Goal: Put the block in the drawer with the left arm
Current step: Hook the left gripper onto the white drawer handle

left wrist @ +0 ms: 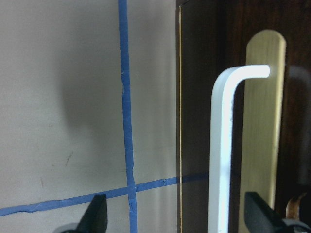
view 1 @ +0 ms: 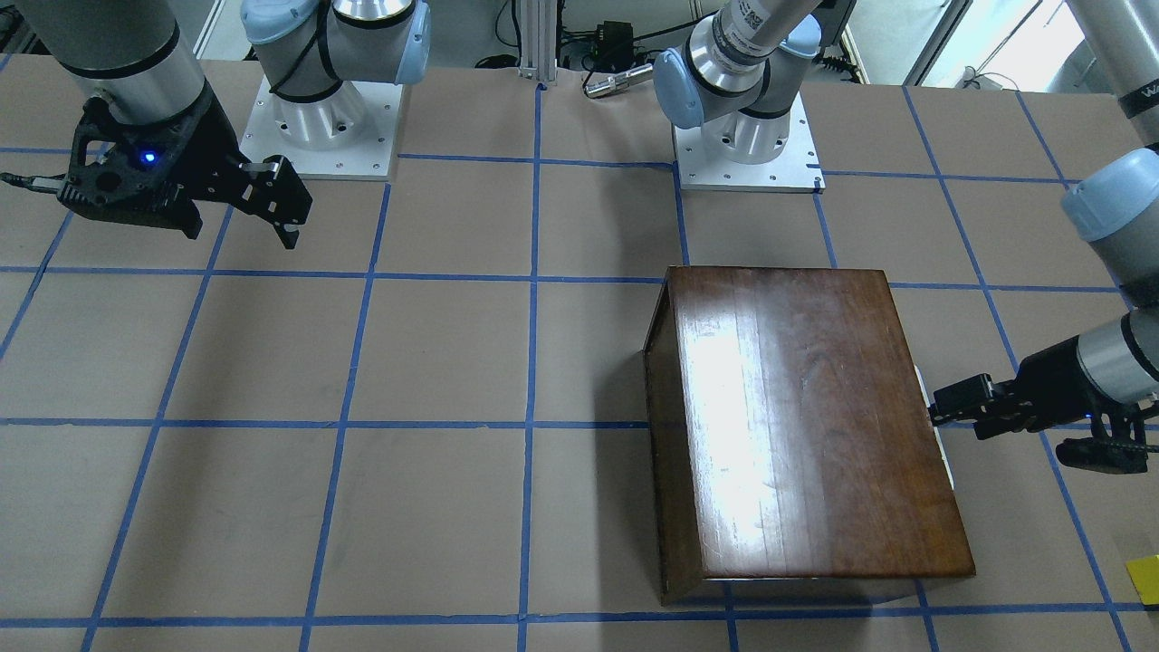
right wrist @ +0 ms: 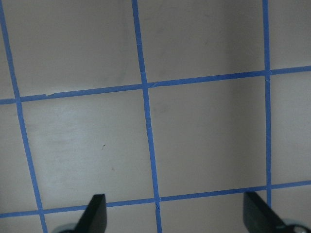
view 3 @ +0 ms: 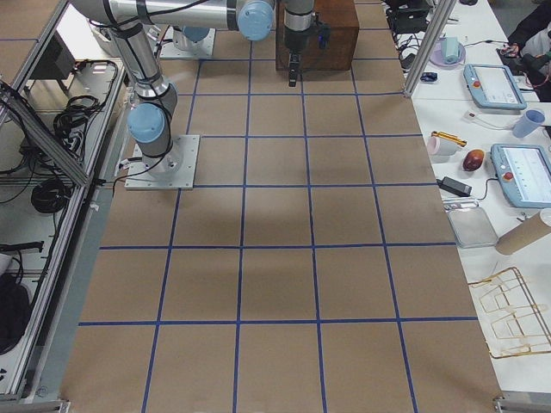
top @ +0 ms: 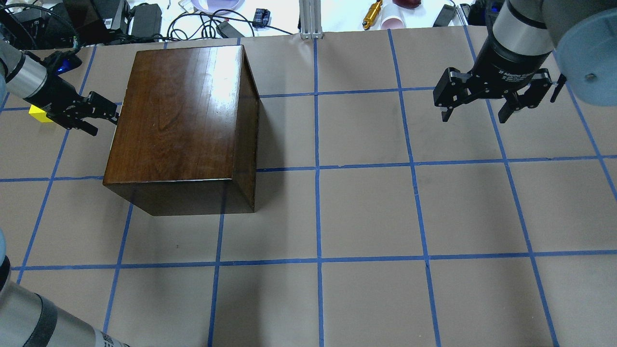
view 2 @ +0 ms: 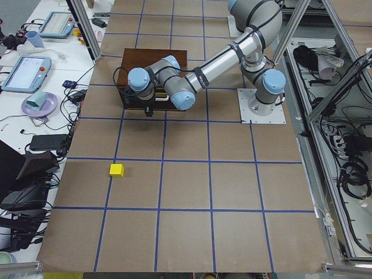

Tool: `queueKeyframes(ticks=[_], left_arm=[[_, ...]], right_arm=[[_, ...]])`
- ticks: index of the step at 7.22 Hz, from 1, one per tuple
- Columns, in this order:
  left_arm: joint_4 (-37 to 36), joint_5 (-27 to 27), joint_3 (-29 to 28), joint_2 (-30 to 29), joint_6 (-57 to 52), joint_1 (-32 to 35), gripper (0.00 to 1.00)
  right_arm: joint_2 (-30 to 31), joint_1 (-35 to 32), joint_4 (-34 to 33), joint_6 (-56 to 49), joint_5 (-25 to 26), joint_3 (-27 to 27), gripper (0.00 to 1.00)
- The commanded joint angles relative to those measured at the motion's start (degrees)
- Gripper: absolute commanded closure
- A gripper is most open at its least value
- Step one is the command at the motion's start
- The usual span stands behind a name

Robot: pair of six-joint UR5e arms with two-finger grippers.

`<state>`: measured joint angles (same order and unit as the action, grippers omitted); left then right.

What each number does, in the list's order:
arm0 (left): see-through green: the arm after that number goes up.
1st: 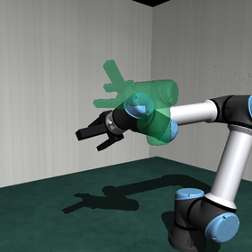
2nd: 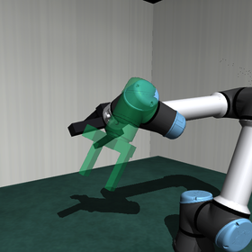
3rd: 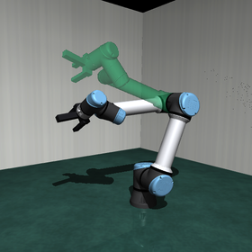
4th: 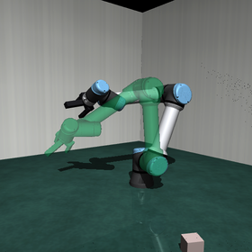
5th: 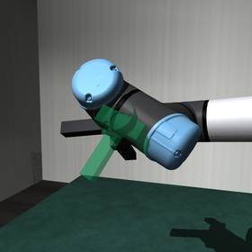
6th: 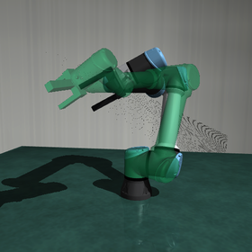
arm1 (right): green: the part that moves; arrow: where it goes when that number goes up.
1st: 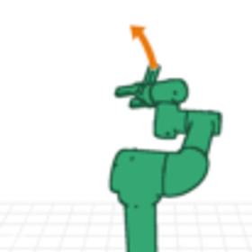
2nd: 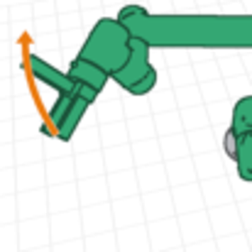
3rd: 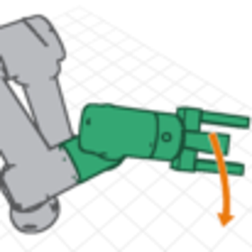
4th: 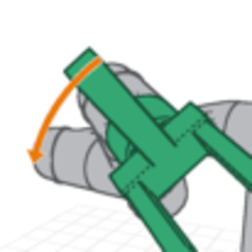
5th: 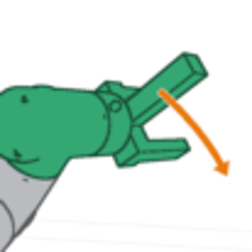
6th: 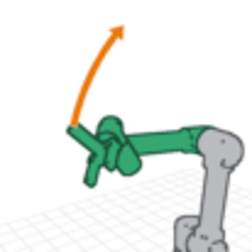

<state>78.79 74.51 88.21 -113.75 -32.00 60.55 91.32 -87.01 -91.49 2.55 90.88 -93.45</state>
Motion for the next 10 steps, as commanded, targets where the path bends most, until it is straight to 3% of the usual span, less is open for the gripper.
queueKeyframes(ticks=[1, 10], left_arm=[[-0.04, 0.72, 0.03, -0.51, -0.08, 0.00, 0.00], [-0.91, 3.89, -0.85, -1.57, -1.22, 0.00, 0.00]], right_arm=[[0.00, 0.00, 0.00, 0.00, 0.00, 0.02, 0.00], [0.00, 0.00, 0.00, 0.00, 0.00, -0.06, 0.00]])
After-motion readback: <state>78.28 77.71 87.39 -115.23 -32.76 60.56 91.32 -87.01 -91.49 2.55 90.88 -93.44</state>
